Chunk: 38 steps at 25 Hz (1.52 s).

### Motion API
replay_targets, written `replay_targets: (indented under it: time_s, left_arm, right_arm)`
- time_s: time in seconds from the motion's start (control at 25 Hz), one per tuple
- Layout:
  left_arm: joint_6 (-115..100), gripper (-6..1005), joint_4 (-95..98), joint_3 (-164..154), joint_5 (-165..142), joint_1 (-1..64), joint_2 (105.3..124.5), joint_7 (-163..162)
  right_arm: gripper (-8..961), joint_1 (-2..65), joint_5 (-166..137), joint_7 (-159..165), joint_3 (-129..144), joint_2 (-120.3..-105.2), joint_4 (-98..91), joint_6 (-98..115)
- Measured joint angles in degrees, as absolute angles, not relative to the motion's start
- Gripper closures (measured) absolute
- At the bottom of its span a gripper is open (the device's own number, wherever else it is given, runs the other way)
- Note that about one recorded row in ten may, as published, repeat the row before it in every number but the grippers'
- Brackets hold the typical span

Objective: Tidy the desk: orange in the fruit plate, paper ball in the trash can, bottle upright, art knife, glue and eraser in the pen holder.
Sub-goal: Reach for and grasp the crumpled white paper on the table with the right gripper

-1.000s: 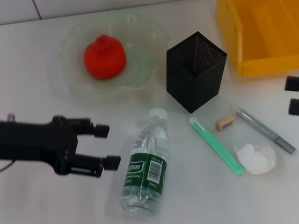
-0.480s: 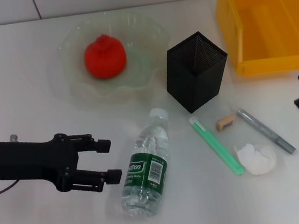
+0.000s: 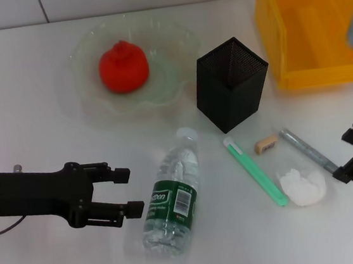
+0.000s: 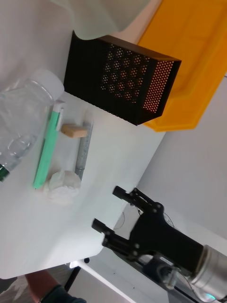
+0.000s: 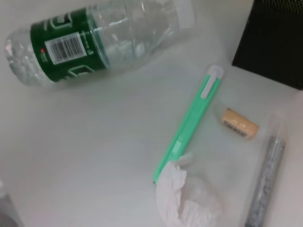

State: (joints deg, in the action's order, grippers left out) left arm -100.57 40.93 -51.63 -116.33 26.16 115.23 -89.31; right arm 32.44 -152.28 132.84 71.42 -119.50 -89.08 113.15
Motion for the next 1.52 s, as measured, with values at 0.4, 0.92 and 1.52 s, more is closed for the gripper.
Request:
replay_targets:
  time_s: [0.4, 0.92, 1.52]
  left_arm:
    - [-99.36, 160, 40.07, -52.12, -116.28, 26.77, 115.34, -89.2]
    - [-98.26, 162, 39.41, -52.12, -116.27, 27.2, 115.33, -89.2]
    - [-96.25, 165, 37.51, -52.29, -117.87, 27.57, 115.84, -88.71]
  right_arm:
    - [195, 33.2, -151.62, 133.04, 77.87, -119.44, -80.67, 105.41]
    - [199, 35.51, -149.71, 132.98, 82.9, -119.44, -72.17, 99.04]
    - [285, 34.71, -148.93, 132.83, 84.56, -119.61, -71.21, 97.17]
